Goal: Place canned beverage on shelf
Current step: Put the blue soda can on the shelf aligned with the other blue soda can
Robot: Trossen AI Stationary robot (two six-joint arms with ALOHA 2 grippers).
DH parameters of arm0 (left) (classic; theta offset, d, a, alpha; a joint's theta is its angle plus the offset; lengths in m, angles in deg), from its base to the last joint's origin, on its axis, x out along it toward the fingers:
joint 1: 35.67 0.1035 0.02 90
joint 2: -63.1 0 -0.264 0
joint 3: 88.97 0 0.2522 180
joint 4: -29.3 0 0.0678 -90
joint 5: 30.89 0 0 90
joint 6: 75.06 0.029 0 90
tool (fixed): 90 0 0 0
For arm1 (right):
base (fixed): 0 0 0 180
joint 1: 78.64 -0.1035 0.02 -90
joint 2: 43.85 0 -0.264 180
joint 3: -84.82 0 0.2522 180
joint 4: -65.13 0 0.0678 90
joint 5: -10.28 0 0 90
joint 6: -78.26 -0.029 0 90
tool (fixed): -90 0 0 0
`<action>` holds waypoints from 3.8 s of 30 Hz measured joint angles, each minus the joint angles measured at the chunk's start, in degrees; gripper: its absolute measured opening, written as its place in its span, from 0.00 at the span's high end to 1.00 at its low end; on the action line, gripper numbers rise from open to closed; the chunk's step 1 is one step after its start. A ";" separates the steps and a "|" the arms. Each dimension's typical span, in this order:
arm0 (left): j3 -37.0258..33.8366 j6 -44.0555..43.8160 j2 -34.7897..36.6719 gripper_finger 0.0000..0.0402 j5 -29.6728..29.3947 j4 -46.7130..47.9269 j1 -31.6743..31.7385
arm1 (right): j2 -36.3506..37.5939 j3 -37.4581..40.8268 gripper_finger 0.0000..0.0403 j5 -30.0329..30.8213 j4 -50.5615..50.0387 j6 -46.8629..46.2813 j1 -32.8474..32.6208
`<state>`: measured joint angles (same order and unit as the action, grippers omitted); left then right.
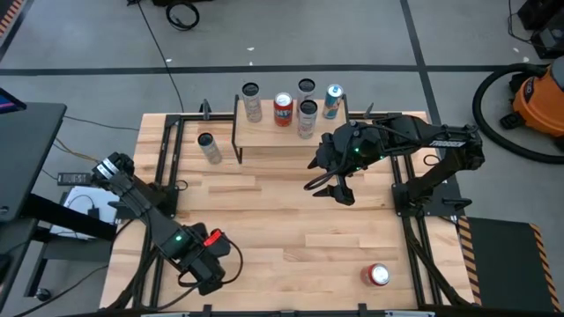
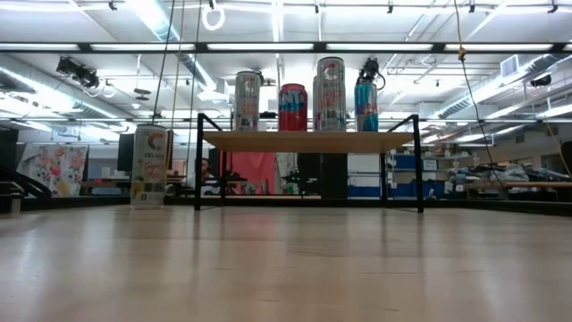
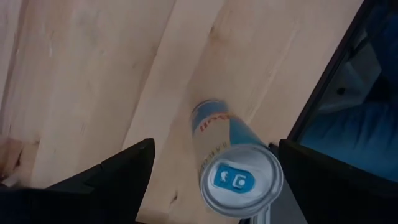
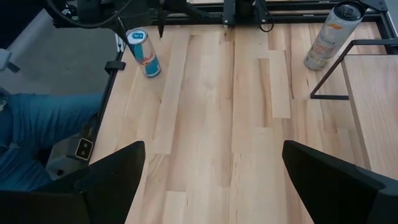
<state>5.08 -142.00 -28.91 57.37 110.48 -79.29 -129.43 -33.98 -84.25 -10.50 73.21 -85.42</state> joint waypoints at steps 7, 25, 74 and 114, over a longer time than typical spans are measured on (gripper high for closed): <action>-0.02 0.00 -0.37 0.12 -0.05 1.14 -0.11 | 0.00 0.00 0.03 -0.02 0.00 -1.04 0.00; -0.04 -2.36 -2.89 0.12 1.20 -0.63 -1.66 | -0.02 0.00 0.03 -0.10 0.04 -1.46 0.00; 0.00 11.63 -5.14 0.42 4.85 -1.57 0.84 | -0.02 0.00 0.03 0.01 0.16 -1.45 0.00; -0.07 69.72 -5.31 0.40 3.91 -12.96 38.28 | -0.02 0.01 0.03 3.29 0.24 0.05 0.00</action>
<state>5.02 -72.28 -34.22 61.28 97.52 -41.01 -129.46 -33.96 -80.96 -10.26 73.27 -85.42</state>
